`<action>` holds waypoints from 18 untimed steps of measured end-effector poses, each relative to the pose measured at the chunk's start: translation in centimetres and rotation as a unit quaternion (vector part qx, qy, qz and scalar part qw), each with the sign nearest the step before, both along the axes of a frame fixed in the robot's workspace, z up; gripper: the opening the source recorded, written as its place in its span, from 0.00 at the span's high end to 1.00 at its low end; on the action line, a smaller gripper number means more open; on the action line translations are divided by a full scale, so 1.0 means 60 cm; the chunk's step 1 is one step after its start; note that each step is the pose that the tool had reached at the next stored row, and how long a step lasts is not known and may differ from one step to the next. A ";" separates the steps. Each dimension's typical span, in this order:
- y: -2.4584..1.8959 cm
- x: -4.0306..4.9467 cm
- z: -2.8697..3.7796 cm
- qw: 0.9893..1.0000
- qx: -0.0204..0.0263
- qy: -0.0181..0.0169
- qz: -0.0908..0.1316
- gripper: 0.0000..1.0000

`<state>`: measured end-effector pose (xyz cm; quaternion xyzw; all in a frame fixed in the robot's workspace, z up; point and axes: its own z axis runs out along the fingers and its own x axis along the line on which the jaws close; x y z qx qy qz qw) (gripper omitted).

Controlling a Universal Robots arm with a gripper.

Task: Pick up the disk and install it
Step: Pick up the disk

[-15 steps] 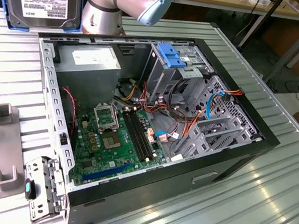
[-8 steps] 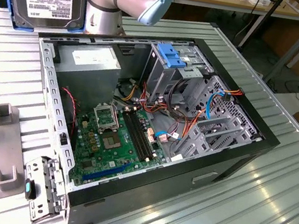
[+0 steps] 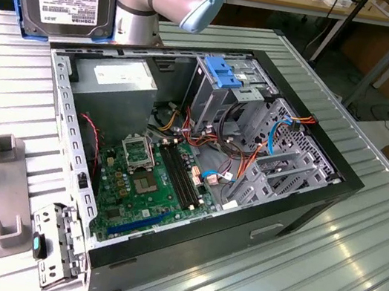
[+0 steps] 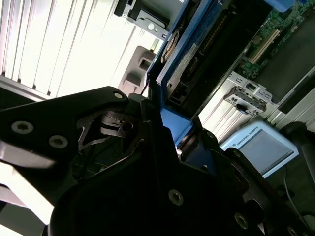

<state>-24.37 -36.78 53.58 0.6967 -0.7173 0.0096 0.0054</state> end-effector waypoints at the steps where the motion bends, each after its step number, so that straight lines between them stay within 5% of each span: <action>1: 0.0000 0.001 0.000 1.000 0.000 0.000 0.000 0.63; 10: 0.0000 0.007 0.000 1.000 0.000 0.000 0.000 0.63; 18: 0.0000 0.064 0.000 1.000 0.000 0.000 0.000 0.63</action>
